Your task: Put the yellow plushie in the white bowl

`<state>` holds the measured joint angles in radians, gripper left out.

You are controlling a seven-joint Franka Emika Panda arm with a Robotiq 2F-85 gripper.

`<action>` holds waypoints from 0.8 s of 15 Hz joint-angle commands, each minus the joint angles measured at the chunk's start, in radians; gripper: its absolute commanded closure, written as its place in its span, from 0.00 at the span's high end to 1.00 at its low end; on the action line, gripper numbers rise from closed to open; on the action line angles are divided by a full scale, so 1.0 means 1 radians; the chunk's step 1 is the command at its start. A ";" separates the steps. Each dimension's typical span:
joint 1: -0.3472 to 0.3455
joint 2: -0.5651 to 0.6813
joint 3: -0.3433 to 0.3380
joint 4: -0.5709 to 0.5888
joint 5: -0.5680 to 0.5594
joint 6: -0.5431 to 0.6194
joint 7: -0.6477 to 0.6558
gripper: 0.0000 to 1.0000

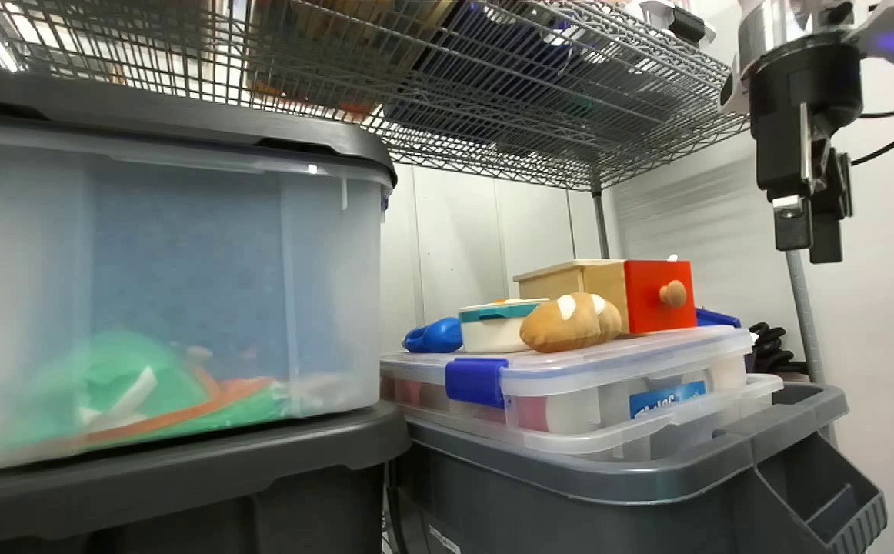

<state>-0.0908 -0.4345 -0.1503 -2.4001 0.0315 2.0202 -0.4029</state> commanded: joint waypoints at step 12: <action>0.001 -0.005 0.012 -0.067 0.002 0.027 0.188 1.00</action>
<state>-0.0903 -0.4192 -0.1349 -2.4624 0.0339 2.0442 -0.2321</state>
